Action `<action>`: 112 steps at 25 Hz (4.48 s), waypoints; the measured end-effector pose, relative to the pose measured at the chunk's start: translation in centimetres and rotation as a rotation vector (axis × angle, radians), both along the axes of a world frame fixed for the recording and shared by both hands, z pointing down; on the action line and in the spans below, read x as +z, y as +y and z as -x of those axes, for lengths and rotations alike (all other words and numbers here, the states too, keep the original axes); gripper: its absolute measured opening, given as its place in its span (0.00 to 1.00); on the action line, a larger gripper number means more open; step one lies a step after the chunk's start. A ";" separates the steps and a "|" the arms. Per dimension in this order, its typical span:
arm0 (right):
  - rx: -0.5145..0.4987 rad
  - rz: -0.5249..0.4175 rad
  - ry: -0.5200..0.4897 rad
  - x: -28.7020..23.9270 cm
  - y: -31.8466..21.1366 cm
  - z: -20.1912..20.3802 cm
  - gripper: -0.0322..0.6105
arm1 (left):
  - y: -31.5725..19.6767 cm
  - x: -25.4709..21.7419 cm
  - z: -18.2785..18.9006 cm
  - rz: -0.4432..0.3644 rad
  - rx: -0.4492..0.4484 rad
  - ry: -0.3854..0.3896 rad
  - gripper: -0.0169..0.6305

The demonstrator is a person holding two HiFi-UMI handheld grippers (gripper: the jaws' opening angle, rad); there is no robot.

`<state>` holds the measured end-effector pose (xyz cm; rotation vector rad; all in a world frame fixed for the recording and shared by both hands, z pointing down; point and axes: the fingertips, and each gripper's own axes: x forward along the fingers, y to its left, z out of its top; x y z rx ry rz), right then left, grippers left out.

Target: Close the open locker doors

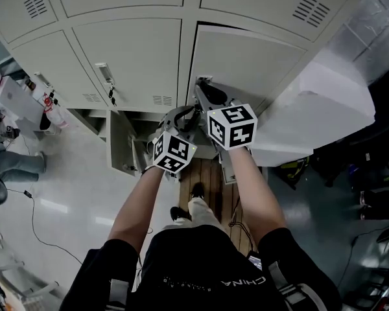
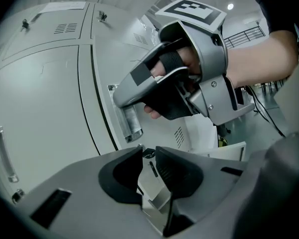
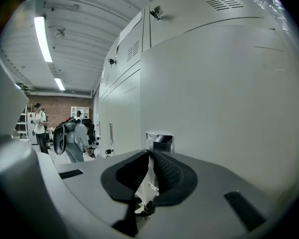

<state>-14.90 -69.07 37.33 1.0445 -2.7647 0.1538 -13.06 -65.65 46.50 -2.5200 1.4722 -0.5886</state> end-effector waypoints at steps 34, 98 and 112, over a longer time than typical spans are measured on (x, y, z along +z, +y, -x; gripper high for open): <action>-0.024 -0.063 0.010 0.3 -2.5 -0.7 0.13 | -5.3 0.6 -0.1 -0.039 -0.195 -0.134 0.11; 0.078 0.027 0.094 3.1 6.8 -7.8 0.13 | 6.3 -4.2 0.1 0.096 -0.011 0.312 0.06; 0.076 0.027 0.077 3.3 15.5 -16.2 0.13 | 14.6 -3.1 -5.5 0.101 -0.036 0.315 0.06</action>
